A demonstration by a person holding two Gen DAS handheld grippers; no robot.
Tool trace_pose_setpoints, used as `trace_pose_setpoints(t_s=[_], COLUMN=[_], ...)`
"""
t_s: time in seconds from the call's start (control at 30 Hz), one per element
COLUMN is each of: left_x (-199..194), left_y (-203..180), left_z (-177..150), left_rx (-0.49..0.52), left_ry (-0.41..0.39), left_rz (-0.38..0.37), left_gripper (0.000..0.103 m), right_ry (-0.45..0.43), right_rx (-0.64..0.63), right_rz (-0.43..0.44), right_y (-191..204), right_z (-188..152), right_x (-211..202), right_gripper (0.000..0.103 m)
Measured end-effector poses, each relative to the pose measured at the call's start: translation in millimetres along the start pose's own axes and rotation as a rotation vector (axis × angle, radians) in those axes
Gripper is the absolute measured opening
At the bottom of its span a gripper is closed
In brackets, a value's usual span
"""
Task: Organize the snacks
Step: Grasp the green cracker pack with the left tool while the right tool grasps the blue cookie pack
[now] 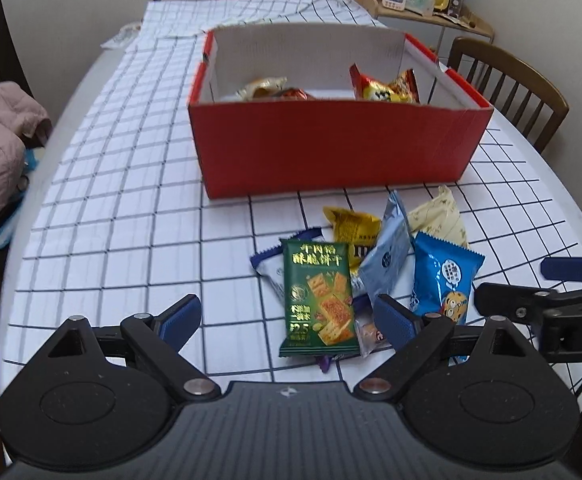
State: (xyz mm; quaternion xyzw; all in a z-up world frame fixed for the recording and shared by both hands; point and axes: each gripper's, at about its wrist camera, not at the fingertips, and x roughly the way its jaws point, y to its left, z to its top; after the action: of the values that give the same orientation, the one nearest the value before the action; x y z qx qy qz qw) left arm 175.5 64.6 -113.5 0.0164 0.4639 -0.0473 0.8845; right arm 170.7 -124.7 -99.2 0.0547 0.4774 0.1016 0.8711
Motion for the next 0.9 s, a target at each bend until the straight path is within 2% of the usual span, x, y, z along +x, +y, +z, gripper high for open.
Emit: trace_pose_setpoints(t_s=[0.2,0.53,0.57,0.63,0.83,0.9], left_x=[17,41,43,46,51,52], left_y=[0,5,5,4,3,1], left_z=[-3,3,3,4,8,9], left_rx=[0.008,-0.013,-0.014,-0.015,-0.009,0.0], left_ry=[0.031,0.093,0.098,0.109,0.123,0.13], left_rz=[-0.014,-0.047,-0.051,-0.064,-0.079,-0.078], left_gripper=[0.093,0.089,0.088,0.079,0.066,0.061], right_ry=[0.052,0.087,0.09,0.092,0.098,0.099], right_rx=[0.094,0.144,0.146,0.147,0.141,0.134], right_rz=[-0.015,-0.029,-0.031,-0.031,-0.038,-0.035], right_y=[-2,5,6,7,13,16], right_z=[-4,0,0,1,4,4], right_x=[19,34,36,38,43,43], right_gripper=[0.087,0.077,0.074,0.073,0.066,0.06])
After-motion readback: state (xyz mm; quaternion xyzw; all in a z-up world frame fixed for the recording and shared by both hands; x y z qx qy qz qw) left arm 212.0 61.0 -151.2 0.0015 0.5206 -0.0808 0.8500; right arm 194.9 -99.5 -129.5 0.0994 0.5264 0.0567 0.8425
